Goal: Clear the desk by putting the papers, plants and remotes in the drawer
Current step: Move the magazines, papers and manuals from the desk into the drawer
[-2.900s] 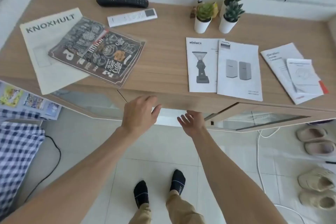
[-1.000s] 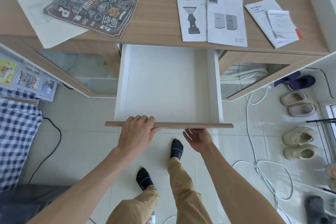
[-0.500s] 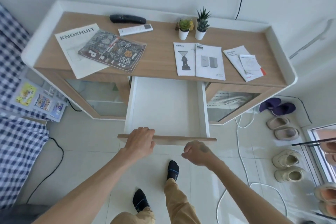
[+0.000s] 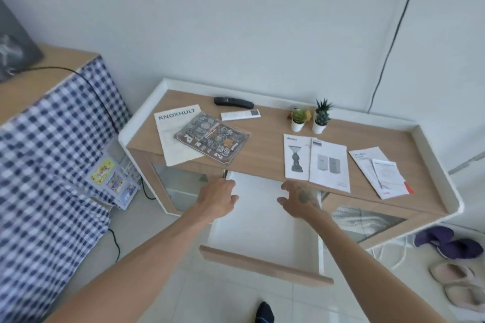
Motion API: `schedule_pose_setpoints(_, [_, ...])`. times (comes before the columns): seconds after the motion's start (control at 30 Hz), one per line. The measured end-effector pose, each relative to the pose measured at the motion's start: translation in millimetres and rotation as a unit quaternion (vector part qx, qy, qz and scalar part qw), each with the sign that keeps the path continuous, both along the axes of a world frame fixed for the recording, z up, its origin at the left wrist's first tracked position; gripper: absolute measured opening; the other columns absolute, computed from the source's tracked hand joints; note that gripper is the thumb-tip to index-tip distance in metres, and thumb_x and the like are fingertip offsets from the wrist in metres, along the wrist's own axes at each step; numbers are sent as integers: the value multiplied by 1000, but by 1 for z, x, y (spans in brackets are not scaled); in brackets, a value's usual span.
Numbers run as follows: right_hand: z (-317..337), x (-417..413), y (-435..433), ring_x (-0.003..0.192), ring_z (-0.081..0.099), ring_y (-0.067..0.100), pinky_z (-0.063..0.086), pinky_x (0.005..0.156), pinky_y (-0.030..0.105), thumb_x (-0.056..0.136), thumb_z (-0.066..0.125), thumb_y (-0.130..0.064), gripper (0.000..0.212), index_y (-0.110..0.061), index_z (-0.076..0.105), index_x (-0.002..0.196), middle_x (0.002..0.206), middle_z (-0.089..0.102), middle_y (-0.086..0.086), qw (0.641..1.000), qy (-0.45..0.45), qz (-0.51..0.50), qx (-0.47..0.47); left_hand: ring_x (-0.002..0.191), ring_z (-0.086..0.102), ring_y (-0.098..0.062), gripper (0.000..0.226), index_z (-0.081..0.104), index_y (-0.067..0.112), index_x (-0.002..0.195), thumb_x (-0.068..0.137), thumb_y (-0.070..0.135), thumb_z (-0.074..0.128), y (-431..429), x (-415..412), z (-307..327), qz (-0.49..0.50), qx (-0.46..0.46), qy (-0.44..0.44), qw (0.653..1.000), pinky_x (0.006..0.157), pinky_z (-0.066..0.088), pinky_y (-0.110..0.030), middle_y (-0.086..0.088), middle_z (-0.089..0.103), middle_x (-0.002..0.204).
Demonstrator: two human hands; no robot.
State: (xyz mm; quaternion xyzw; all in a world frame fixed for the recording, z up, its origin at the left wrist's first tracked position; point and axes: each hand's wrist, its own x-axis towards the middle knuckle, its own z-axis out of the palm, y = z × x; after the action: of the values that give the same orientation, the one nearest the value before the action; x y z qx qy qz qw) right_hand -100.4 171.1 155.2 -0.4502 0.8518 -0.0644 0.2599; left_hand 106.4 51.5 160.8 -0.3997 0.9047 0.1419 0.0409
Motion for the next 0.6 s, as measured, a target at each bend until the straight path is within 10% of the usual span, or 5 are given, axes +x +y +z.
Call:
schedule_pose_setpoints(0.33, [17,-44,-97,127,49,24,41,103,38,93,54,-36,43,-24,48,134,144,46,-1,996,28,84,-5,78,64,-26,19,55,20,70,88,18,52,-86,5,30,162,0,4,987,56,40,-29,1,60,75])
schedule_pose_setpoints(0.6, [10,-50,-174,127,48,25,41,101,36,92,55,-35,44,-23,46,133,143,44,1,991,20,128,-14,97,66,-25,35,65,14,110,95,43,55,-143,20,20,267,22,45,962,81,53,-36,-5,71,105])
